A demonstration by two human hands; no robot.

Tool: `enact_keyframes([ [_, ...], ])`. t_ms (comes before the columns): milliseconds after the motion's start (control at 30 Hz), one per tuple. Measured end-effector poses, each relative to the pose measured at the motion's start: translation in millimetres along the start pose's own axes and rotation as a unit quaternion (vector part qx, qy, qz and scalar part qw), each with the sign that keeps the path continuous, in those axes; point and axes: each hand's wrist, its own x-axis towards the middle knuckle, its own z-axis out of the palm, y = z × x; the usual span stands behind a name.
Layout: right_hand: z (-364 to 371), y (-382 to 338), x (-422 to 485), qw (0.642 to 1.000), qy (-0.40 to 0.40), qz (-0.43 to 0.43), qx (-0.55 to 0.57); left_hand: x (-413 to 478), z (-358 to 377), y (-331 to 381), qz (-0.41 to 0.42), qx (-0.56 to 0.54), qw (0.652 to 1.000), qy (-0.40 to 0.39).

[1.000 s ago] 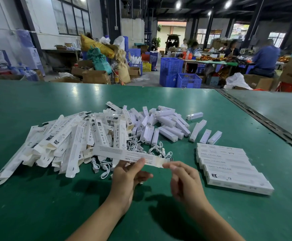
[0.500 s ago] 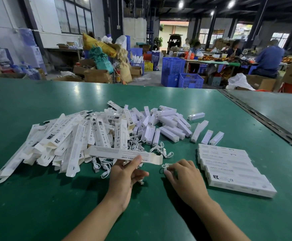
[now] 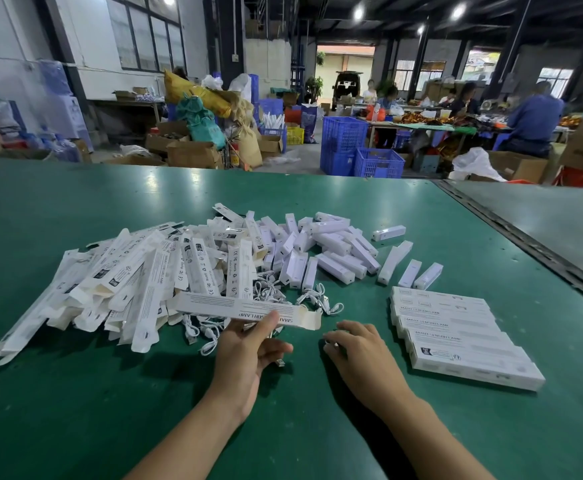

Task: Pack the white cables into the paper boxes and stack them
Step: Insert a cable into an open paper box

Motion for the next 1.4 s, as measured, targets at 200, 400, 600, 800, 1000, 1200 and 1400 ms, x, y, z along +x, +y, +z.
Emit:
enact_keyframes([
  [200, -5, 1, -4, 0.999, 0.01, 0.021, 0.047, 0, -2, 0, -0.005, -0.004, 1.0, 0.001],
  [400, -14, 1, -11, 0.986, 0.074, 0.052, 0.14, -1, -2, -1, -0.001, 0.004, 1.0, -0.004],
  [600, -24, -20, -27, 0.938, 0.163, 0.037, 0.303, -1, 0, -1, 0.011, 0.024, 1.0, 0.003],
  [800, -26, -32, -32, 0.888, 0.144, 0.073, 0.431, -2, 3, -5, 0.044, 0.068, 0.997, 0.002],
  [1000, -28, -34, -32, 0.87, 0.115, 0.1, 0.469, -10, 4, -4, 0.068, 0.113, 0.991, -0.031],
  [1200, -29, -31, -30, 0.852, 0.065, 0.109, 0.508, -13, 6, -4, 0.072, 0.13, 0.987, -0.058],
  [1400, -30, -30, -31, 0.791, 0.009, 0.125, 0.599, -13, 6, -2, 0.06, 0.125, 0.989, -0.052],
])
